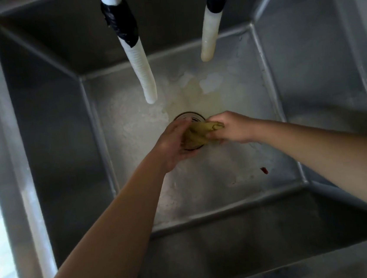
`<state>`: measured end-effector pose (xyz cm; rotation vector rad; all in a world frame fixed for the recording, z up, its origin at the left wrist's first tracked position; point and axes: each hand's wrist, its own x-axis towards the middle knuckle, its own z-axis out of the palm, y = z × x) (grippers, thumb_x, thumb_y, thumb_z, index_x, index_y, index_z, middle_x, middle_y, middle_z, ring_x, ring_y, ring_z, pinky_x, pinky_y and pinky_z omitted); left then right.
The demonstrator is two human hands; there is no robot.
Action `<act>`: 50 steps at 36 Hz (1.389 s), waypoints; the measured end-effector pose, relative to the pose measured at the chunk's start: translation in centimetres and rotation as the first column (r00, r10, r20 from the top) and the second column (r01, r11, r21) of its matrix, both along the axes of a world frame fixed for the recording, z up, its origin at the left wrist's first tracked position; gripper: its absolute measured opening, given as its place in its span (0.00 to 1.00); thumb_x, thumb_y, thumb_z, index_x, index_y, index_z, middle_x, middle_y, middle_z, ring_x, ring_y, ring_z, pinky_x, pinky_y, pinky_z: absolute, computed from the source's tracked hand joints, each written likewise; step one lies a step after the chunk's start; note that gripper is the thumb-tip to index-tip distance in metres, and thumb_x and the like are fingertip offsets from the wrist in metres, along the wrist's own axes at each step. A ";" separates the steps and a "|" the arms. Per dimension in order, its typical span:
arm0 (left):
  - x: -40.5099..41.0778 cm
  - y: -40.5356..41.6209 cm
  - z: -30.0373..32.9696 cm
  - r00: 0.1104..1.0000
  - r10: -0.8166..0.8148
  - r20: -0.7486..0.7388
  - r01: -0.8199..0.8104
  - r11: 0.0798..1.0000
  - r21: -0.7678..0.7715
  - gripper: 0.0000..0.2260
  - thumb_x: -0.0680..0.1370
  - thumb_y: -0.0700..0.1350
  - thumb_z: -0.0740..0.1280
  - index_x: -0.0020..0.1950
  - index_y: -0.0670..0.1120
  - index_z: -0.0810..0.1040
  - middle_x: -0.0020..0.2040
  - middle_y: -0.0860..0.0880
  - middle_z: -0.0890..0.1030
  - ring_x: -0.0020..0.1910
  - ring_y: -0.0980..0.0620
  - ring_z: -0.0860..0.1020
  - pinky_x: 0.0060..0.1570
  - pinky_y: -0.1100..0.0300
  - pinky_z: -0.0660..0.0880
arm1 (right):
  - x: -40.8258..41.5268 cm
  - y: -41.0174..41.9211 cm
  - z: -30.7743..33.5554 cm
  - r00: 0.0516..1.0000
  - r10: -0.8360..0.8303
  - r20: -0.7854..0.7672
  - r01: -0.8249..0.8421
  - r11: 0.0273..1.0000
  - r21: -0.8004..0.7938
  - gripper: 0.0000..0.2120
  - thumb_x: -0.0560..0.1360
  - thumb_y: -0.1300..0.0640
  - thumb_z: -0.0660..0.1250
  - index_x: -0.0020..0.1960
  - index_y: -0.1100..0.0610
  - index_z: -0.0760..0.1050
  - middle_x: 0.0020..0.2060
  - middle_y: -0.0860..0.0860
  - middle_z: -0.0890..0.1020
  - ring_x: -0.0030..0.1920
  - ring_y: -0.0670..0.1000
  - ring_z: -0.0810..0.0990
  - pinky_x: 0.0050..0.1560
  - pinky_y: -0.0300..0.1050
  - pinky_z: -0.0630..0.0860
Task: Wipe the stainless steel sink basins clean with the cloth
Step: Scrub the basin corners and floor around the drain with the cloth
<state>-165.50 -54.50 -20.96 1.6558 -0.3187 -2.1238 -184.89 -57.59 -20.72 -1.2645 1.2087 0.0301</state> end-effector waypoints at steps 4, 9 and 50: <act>0.0 0.2 -0.1 0.998 0.049 0.044 -0.045 0.996 -0.077 0.18 0.78 0.37 0.69 0.64 0.53 0.74 0.62 0.43 0.77 0.56 0.43 0.80 0.48 0.46 0.82 | -1.3 0.9 0.2 0.983 -0.171 0.065 0.160 0.976 0.146 0.08 0.79 0.56 0.68 0.56 0.56 0.82 0.49 0.51 0.87 0.50 0.48 0.85 0.50 0.39 0.80; 0.4 -0.2 0.3 1.000 -0.022 -0.017 0.019 0.987 -0.160 0.23 0.73 0.37 0.75 0.64 0.53 0.78 0.60 0.44 0.80 0.55 0.45 0.83 0.51 0.47 0.82 | -2.3 -0.1 0.7 0.988 -0.145 0.049 0.132 0.969 0.210 0.09 0.73 0.58 0.74 0.53 0.55 0.83 0.46 0.49 0.87 0.49 0.47 0.85 0.50 0.35 0.78; 8.6 10.3 -5.2 0.302 -0.467 0.831 0.490 0.824 0.285 0.46 0.75 0.52 0.73 0.81 0.57 0.42 0.80 0.43 0.36 0.79 0.38 0.37 0.75 0.38 0.53 | 4.7 -4.3 -6.9 0.818 0.425 -0.387 -0.541 0.797 -0.268 0.26 0.77 0.66 0.61 0.69 0.42 0.75 0.68 0.49 0.73 0.67 0.55 0.72 0.65 0.48 0.71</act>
